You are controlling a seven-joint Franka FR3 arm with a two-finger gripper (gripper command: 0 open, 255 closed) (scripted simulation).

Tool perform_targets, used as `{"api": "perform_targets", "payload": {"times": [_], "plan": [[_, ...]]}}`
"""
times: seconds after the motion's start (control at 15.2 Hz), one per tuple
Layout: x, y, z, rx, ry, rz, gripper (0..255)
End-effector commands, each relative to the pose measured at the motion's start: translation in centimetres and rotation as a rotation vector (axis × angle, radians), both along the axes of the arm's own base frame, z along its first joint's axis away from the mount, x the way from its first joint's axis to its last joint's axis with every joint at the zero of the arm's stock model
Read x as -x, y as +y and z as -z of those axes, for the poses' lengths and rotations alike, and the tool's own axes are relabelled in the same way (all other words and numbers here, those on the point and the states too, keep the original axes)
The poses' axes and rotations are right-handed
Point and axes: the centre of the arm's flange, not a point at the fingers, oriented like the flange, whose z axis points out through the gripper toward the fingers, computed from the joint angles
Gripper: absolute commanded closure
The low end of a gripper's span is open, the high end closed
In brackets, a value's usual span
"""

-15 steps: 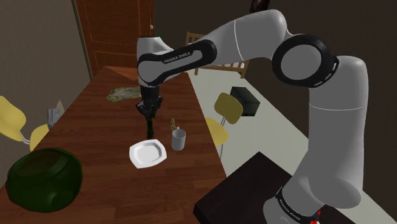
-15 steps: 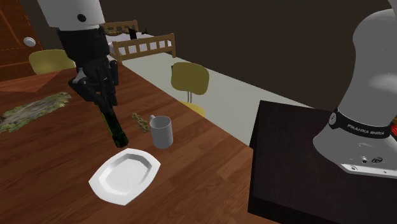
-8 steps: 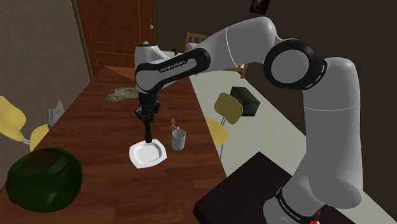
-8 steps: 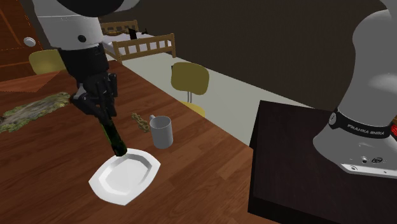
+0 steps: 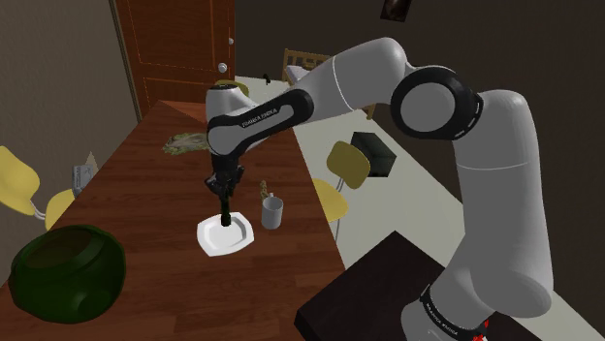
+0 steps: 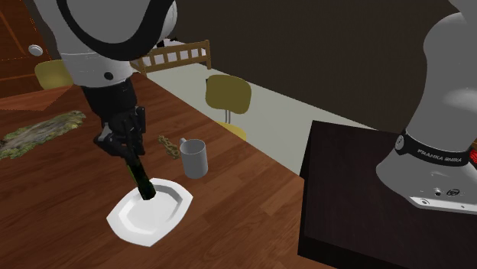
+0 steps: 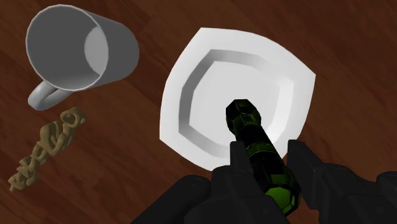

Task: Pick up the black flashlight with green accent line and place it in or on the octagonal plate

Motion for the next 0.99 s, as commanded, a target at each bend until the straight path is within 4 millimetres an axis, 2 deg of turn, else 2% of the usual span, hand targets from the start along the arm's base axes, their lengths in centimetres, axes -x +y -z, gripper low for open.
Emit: {"api": "perform_targets", "payload": {"times": [0.0, 0.53, 0.92], "plan": [[0.0, 0.0, 1.1, 0.000, 0.000, 0.000, 255], [0.0, 0.0, 5.5, 0.000, 0.000, 0.000, 255], [0.0, 0.0, 5.5, 0.000, 0.000, 0.000, 255]]}}
